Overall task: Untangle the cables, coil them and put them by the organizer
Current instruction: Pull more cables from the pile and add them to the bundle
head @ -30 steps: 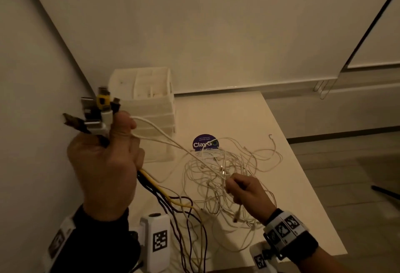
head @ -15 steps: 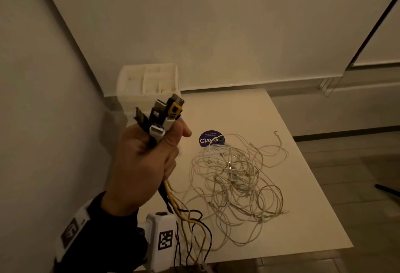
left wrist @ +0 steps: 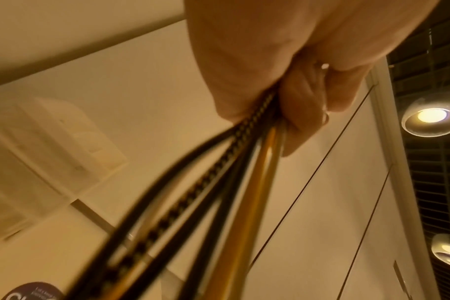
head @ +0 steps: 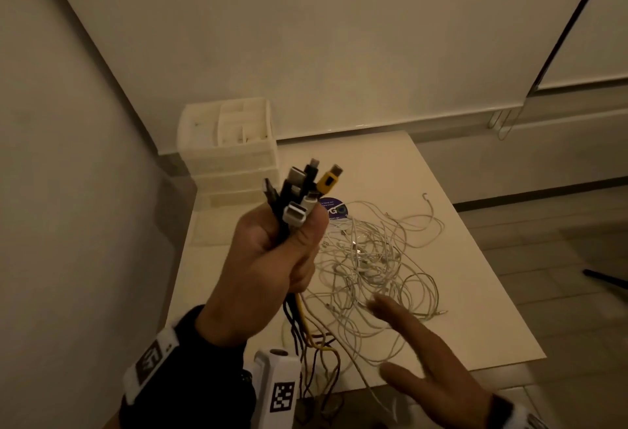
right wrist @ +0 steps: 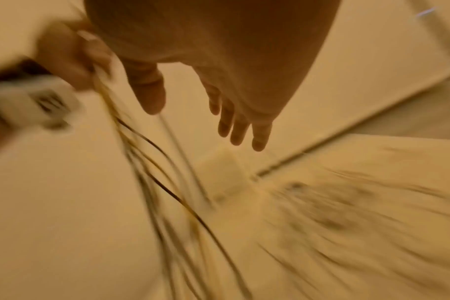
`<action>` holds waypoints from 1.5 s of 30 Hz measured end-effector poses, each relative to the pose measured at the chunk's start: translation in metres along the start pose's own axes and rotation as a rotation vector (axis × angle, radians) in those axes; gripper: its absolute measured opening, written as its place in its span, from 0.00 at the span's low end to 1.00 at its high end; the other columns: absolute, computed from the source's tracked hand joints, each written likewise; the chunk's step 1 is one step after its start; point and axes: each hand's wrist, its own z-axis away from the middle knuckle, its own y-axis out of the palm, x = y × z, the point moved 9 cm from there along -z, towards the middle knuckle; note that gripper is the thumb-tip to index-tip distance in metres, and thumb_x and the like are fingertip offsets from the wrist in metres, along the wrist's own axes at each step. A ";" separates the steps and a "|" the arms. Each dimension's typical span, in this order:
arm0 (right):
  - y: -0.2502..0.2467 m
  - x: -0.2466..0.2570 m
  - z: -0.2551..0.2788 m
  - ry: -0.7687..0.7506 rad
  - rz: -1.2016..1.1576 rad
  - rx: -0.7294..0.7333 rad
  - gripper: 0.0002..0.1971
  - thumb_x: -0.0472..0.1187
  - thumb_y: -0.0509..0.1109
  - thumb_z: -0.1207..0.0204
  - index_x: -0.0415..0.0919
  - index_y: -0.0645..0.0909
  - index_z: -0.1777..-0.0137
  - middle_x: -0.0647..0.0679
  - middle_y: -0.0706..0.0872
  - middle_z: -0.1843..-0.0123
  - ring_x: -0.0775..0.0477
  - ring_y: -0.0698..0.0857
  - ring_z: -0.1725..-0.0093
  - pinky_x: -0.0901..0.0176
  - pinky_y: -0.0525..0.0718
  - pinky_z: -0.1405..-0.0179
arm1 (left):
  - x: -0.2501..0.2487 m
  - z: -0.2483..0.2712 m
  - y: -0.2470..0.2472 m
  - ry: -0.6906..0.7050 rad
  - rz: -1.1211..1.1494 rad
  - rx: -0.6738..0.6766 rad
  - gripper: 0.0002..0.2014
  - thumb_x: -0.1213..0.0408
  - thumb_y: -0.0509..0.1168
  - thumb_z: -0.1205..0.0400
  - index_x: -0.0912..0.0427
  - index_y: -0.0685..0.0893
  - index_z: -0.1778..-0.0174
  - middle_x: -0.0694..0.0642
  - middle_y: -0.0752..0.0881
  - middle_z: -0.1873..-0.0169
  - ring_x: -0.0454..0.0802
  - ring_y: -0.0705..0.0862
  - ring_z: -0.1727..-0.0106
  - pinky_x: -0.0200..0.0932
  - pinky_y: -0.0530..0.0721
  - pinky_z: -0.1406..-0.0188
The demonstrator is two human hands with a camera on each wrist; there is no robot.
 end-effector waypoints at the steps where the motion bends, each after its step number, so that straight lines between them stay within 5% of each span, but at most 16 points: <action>1: 0.019 0.021 -0.020 -0.038 -0.021 0.090 0.36 0.57 0.70 0.25 0.59 0.59 0.19 0.66 0.72 0.23 0.60 0.70 0.23 0.60 0.69 0.25 | 0.004 0.002 0.007 -0.017 0.014 0.020 0.16 0.59 0.62 0.18 0.59 0.72 0.71 0.50 0.63 0.80 0.45 0.59 0.83 0.36 0.61 0.81; 3: 0.043 0.069 -0.051 -0.157 -0.083 0.209 0.27 0.44 0.71 0.23 0.48 0.70 0.24 0.55 0.81 0.30 0.54 0.79 0.30 0.54 0.77 0.30 | 0.011 0.005 0.016 -0.056 0.037 0.025 0.16 0.58 0.61 0.18 0.58 0.70 0.71 0.56 0.60 0.79 0.48 0.57 0.81 0.38 0.61 0.81; 6: 0.066 0.101 -0.070 -0.202 -0.116 0.237 0.10 0.44 0.67 0.22 0.36 0.85 0.54 0.40 0.90 0.56 0.44 0.89 0.56 0.48 0.86 0.51 | 0.018 0.013 0.011 -0.105 0.077 -0.026 0.18 0.55 0.62 0.19 0.58 0.68 0.72 0.59 0.58 0.77 0.47 0.58 0.80 0.39 0.61 0.81; 8: 0.076 0.095 -0.067 -0.230 -0.063 0.202 0.18 0.50 0.61 0.20 0.36 0.79 0.64 0.40 0.84 0.68 0.44 0.83 0.68 0.52 0.81 0.63 | 0.018 0.017 0.000 -0.118 0.137 -0.061 0.19 0.54 0.61 0.20 0.58 0.67 0.73 0.57 0.58 0.77 0.46 0.58 0.80 0.39 0.61 0.81; 10: 0.088 0.078 -0.061 -0.247 -0.019 0.203 0.20 0.55 0.56 0.18 0.39 0.71 0.61 0.42 0.78 0.70 0.45 0.77 0.71 0.48 0.74 0.67 | 0.017 0.021 -0.010 -0.121 0.165 -0.073 0.21 0.54 0.61 0.20 0.58 0.63 0.74 0.55 0.59 0.78 0.46 0.58 0.80 0.40 0.62 0.81; 14: 0.121 0.003 -0.051 -0.100 0.118 0.361 0.12 0.59 0.54 0.20 0.52 0.66 0.58 0.53 0.74 0.66 0.53 0.74 0.67 0.50 0.74 0.63 | 0.005 0.026 -0.032 -0.043 0.271 -0.130 0.24 0.48 0.69 0.21 0.57 0.65 0.72 0.50 0.64 0.79 0.43 0.61 0.81 0.39 0.65 0.81; 18: 0.148 -0.072 -0.037 0.170 0.142 0.486 0.13 0.48 0.57 0.17 0.59 0.61 0.62 0.57 0.70 0.65 0.49 0.73 0.62 0.51 0.73 0.59 | 0.003 0.029 -0.046 -0.036 0.404 -0.140 0.24 0.48 0.71 0.23 0.57 0.63 0.69 0.47 0.65 0.79 0.42 0.57 0.81 0.37 0.60 0.83; 23: 0.166 -0.075 -0.043 0.134 0.219 0.530 0.08 0.48 0.55 0.15 0.45 0.64 0.50 0.53 0.73 0.60 0.47 0.75 0.55 0.56 0.70 0.56 | 0.024 0.037 -0.048 -0.102 0.395 -0.212 0.29 0.47 0.74 0.27 0.57 0.59 0.69 0.47 0.64 0.80 0.42 0.54 0.81 0.35 0.56 0.84; 27: 0.172 -0.069 -0.050 0.064 0.261 0.606 0.08 0.50 0.59 0.17 0.48 0.64 0.49 0.49 0.73 0.53 0.46 0.74 0.55 0.47 0.76 0.51 | 0.027 0.039 -0.058 -0.127 0.364 -0.241 0.30 0.46 0.75 0.28 0.57 0.59 0.70 0.47 0.62 0.81 0.41 0.53 0.82 0.33 0.55 0.84; 30: 0.164 -0.081 -0.069 0.087 0.335 0.721 0.23 0.39 0.68 0.24 0.47 0.65 0.32 0.44 0.72 0.39 0.46 0.73 0.44 0.50 0.74 0.42 | 0.037 0.039 -0.053 -0.144 0.320 -0.233 0.27 0.48 0.73 0.25 0.57 0.62 0.72 0.48 0.63 0.81 0.40 0.56 0.83 0.34 0.53 0.83; 33: 0.139 -0.108 -0.109 0.166 0.421 0.614 0.30 0.28 0.64 0.29 0.40 0.68 0.25 0.42 0.71 0.28 0.40 0.71 0.28 0.54 0.71 0.32 | 0.044 0.035 -0.050 -0.140 0.282 -0.249 0.24 0.53 0.63 0.17 0.58 0.60 0.72 0.50 0.62 0.80 0.41 0.55 0.83 0.36 0.52 0.83; 38: 0.104 -0.155 -0.142 0.333 0.675 0.343 0.18 0.32 0.59 0.23 0.37 0.73 0.32 0.39 0.73 0.30 0.38 0.74 0.30 0.53 0.74 0.34 | 0.039 0.023 -0.054 -0.123 0.261 -0.285 0.20 0.56 0.56 0.17 0.58 0.57 0.72 0.50 0.61 0.81 0.41 0.55 0.83 0.36 0.51 0.83; 45: 0.087 -0.191 -0.127 0.460 0.889 0.314 0.17 0.35 0.58 0.18 0.36 0.70 0.30 0.37 0.74 0.30 0.36 0.76 0.31 0.47 0.78 0.36 | 0.026 0.014 -0.068 -0.085 0.291 -0.308 0.22 0.52 0.59 0.20 0.59 0.53 0.67 0.47 0.62 0.82 0.39 0.56 0.84 0.35 0.50 0.84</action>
